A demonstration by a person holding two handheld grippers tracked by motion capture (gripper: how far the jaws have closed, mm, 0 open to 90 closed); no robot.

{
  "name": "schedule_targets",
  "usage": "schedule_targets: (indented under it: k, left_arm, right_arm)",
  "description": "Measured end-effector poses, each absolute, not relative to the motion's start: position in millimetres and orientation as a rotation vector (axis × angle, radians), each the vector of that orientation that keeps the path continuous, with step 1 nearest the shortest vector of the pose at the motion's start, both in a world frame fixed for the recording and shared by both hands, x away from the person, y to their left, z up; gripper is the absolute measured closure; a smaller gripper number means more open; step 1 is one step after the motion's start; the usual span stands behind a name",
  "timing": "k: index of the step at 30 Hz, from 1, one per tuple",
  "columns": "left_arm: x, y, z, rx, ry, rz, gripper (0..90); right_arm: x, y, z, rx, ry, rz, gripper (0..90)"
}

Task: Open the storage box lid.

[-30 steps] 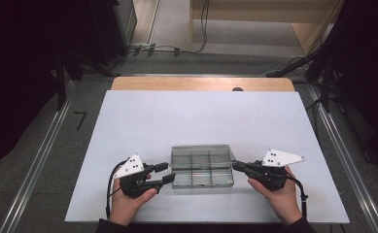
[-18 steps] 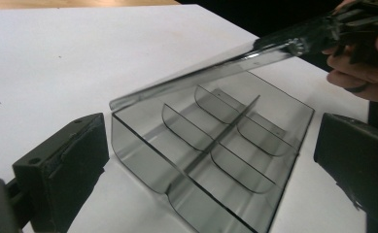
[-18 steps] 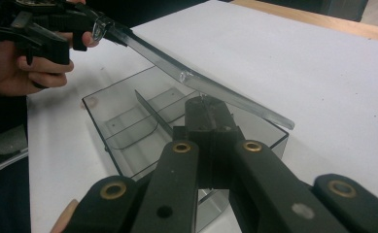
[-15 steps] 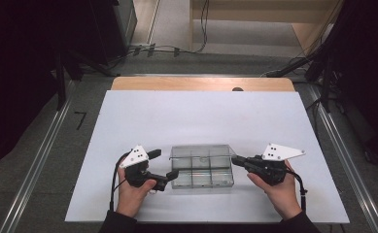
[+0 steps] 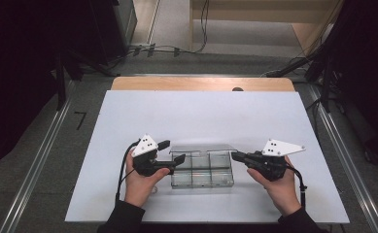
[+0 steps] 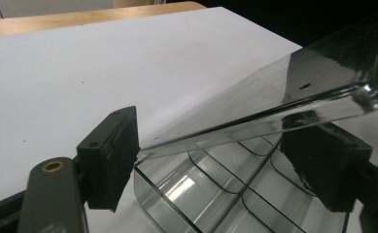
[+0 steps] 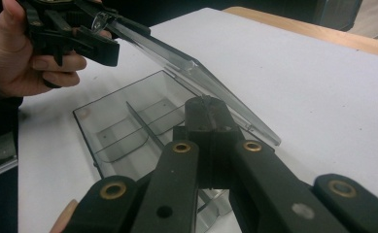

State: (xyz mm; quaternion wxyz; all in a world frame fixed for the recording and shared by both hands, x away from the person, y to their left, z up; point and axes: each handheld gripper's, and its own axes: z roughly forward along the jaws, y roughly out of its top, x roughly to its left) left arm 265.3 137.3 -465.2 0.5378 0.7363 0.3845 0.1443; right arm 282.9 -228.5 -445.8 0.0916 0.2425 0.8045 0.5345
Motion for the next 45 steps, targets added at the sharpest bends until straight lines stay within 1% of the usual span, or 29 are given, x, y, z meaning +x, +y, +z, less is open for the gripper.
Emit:
schedule_targets:
  k: [6, 14, 16, 18, 21, 22, 24, 27, 31, 36, 45]
  left_arm:
    - [268.6, 135.9, -464.3, 1.747, 0.898, 0.352, 32.6]
    - [270.8, 136.5, -463.8, 1.693, 0.906, 0.336, 46.3]
    - [271.4, 137.0, -464.2, 1.687, 0.906, 0.331, 47.3]
    - [271.9, 138.1, -464.3, 1.684, 0.906, 0.332, 48.5]
    - [273.5, 138.9, -464.9, 1.674, 0.905, 0.333, 50.0]
    - [274.1, 139.1, -465.0, 1.669, 0.908, 0.332, 50.3]
    - [275.2, 139.6, -465.4, 1.656, 0.910, 0.327, 50.7]
    - [276.5, 139.8, -466.3, 1.644, 0.910, 0.322, 51.4]
    - [279.0, 141.7, -467.8, 1.635, 0.906, 0.317, 53.3]
    - [281.3, 141.1, -471.6, 1.627, 0.903, 0.332, 54.3]
    - [283.9, 141.7, -480.6, 1.627, 0.922, 0.320, 54.4]
  right_arm:
    - [285.4, -228.2, -443.2, 0.728, 2.372, 1.573, 88.1]
    - [288.0, -231.6, -444.3, 0.764, 2.361, 1.549, 87.9]
    - [288.6, -233.7, -445.3, 0.767, 2.366, 1.541, 86.9]
    - [289.4, -236.6, -446.1, 0.769, 2.371, 1.545, 82.2]
    - [291.0, -240.6, -446.2, 0.757, 2.365, 1.586, 72.3]
    - [291.9, -241.3, -446.1, 0.762, 2.359, 1.590, 68.8]
    - [295.0, -241.1, -446.6, 0.780, 2.344, 1.610, 58.3]
    - [301.9, -236.6, -448.9, 0.806, 2.341, 1.603, 48.2]
    - [311.3, -226.6, -453.5, 0.830, 2.365, 1.558, 43.6]
    - [318.7, -216.3, -457.2, 0.829, 2.355, 1.565, 46.7]
    - [319.6, -209.4, -459.5, 0.800, 2.308, 1.554, 62.4]
